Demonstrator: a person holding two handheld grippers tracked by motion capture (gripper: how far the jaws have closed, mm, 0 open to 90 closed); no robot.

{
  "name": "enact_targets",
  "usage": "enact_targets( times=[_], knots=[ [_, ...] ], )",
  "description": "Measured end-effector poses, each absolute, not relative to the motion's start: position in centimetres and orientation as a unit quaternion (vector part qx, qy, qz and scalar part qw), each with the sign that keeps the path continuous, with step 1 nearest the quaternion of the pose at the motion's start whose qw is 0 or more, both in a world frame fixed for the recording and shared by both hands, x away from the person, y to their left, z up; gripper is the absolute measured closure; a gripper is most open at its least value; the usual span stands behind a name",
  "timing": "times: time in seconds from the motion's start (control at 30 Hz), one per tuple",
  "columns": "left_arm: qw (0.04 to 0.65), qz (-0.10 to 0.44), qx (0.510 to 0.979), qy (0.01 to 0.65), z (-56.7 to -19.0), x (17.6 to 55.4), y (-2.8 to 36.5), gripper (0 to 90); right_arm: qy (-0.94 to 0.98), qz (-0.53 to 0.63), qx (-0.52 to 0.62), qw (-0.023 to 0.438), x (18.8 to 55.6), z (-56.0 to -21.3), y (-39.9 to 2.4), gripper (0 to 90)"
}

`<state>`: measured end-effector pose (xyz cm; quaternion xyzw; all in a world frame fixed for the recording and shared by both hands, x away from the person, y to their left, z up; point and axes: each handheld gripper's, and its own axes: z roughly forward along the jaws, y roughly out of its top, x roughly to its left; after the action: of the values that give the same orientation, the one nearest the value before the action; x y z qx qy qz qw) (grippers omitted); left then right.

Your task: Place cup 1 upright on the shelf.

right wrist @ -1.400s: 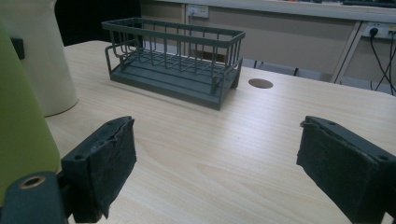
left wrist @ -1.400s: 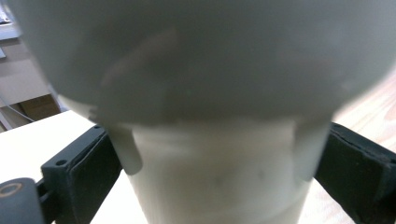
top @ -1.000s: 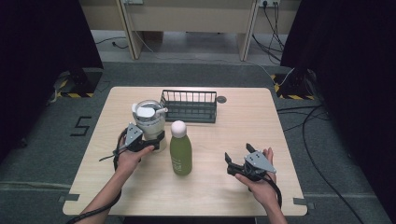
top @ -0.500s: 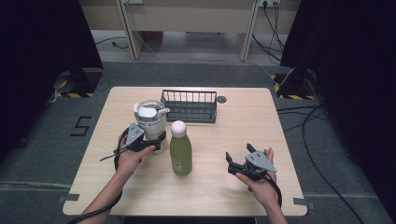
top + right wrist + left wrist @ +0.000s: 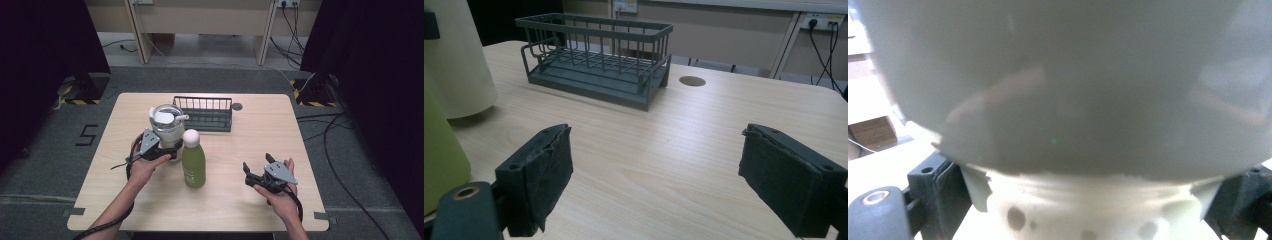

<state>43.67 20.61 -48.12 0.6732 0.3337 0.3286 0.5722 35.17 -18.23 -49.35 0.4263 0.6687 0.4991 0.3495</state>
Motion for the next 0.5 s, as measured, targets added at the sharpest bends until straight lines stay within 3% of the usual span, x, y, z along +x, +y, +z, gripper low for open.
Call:
enact_targets(
  times=[0.5],
  knots=[
    [0.576, 0.334, 0.666, 0.336, -47.1, 44.8, 20.8, 9.8, 0.669, 0.496, 0.432, 0.347, 35.3, -49.6, -18.3, 14.3]
  ],
)
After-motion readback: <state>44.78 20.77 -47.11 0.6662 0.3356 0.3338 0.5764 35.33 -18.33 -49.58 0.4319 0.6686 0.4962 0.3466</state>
